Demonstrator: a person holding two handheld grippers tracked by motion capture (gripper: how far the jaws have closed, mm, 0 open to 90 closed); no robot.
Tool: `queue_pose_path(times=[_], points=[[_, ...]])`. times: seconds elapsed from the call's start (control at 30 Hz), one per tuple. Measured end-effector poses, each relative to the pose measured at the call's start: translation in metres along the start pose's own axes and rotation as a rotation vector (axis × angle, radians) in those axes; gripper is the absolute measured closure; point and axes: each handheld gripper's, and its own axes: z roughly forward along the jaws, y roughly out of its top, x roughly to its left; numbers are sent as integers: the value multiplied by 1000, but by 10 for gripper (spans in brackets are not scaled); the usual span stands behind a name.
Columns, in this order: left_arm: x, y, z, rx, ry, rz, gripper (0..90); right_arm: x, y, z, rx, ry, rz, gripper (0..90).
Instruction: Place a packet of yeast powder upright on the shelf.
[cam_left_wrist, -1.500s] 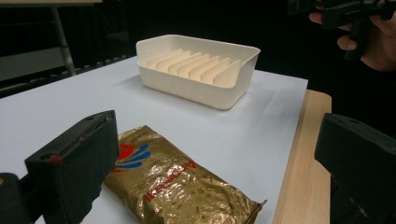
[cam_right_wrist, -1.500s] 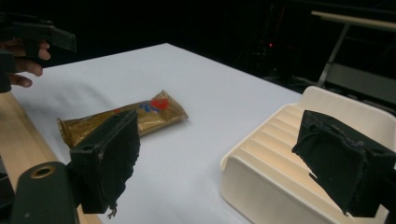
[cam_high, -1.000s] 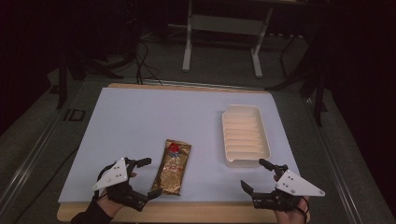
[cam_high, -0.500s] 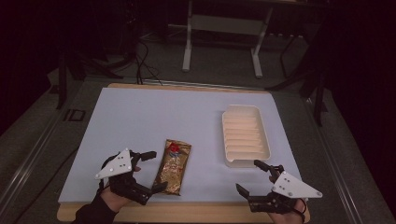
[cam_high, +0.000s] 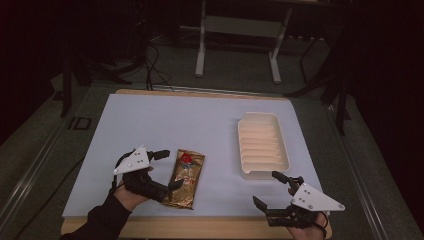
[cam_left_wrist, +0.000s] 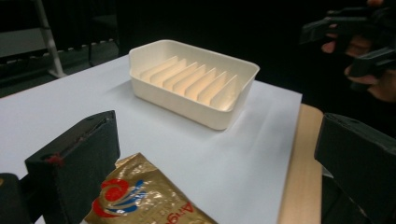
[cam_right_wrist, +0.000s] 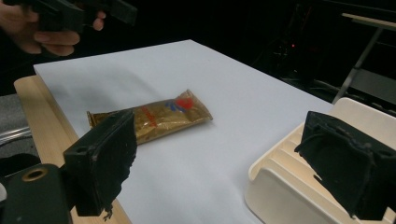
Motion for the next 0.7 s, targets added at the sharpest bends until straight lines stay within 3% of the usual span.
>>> queue_pose_path(times=[0.37,0.7], points=[[24,0,22,45,57,3,8,0,0,-1,-10,-5,-2,120],[51,-11,45,109,110,-28,8,1,-1,1,-12,4,-4,120]])
